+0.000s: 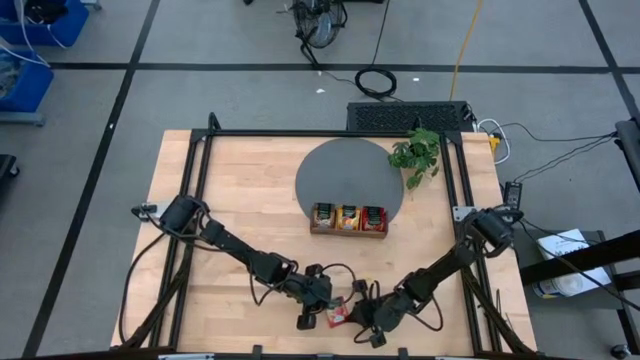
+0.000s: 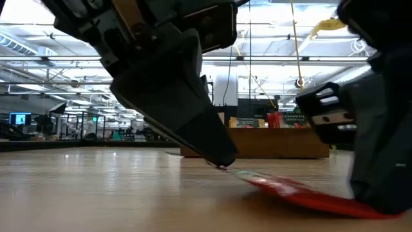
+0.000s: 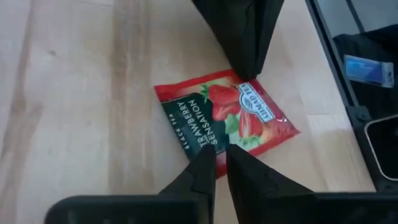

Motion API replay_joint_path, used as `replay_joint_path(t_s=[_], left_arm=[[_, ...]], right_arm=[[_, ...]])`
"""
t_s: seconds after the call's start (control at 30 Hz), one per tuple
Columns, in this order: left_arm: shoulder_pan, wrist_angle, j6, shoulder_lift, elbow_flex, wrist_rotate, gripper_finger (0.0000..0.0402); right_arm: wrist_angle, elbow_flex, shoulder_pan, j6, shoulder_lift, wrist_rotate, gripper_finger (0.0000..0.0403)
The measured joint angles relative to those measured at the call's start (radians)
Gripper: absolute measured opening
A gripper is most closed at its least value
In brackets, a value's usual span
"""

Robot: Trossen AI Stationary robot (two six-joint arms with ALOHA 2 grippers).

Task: Pick & Place Tea
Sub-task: Put the red tea bag into the middle wooden organizer

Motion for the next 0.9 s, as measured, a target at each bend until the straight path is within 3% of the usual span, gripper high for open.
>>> replay_joint_path(t_s=[0.27,0.57,0.9], left_arm=[[0.005,-0.014,-0.001,-0.016,0.000,-0.004,0.0085],[0.029,-0.129,-0.061,-0.132,0.001,-0.049,0.0176],[0.078,-0.154,-0.296,-0.081,-0.002,0.126,0.0254]], right_arm=[[-0.007,0.004,-0.024,0.041,0.032,-0.062,0.0000],[-0.066,0.003,-0.026,0.060,0.033,-0.064,0.0000],[-0.064,0.001,-0.026,0.062,0.035,-0.066,0.0000]])
